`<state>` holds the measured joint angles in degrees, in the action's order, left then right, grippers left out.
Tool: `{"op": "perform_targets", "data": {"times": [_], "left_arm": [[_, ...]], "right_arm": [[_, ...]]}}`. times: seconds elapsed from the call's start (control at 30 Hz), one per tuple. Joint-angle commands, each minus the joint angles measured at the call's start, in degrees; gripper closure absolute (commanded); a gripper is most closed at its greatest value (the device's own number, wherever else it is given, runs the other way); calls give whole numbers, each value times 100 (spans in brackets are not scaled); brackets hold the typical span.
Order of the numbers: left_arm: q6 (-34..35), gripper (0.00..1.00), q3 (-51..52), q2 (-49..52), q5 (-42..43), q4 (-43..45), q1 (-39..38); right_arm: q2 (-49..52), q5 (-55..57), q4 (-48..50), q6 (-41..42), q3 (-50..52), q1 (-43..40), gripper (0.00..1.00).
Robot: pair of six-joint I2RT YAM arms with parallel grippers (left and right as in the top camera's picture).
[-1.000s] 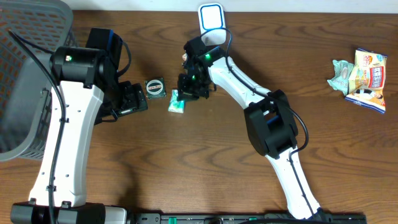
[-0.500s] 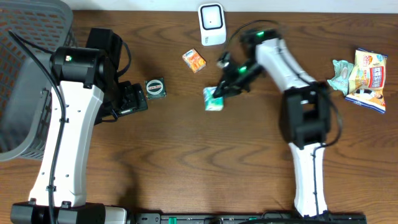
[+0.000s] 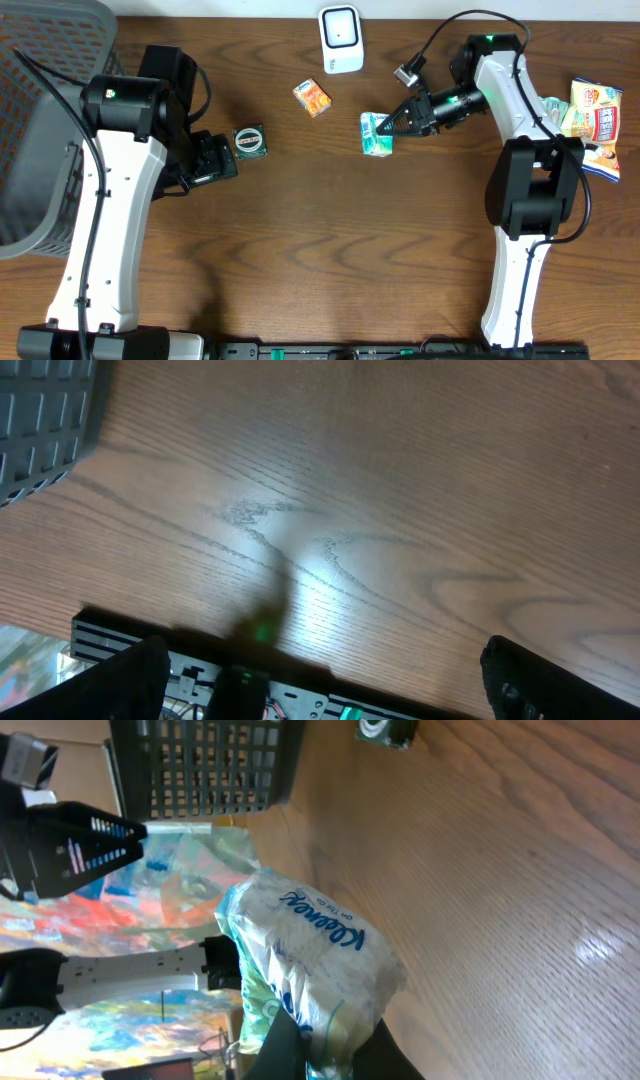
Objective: Scan the item barcode
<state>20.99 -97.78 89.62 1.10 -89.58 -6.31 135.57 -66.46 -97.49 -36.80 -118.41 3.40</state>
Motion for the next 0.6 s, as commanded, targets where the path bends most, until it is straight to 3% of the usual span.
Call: {"op": "perform_targets", "data": {"times": [0.0, 0.4, 0.57], "left_arm": [[13, 3, 7, 22, -72, -15, 13], [13, 2, 7, 22, -72, -15, 13], [13, 3, 7, 22, -72, -15, 13]], "right_arm": [[-153, -339, -2, -334, -2, 13, 99], [-1447, -505, 0, -192, -2, 2, 99], [-2100, -507, 17, -566, -2, 2, 99]]}}
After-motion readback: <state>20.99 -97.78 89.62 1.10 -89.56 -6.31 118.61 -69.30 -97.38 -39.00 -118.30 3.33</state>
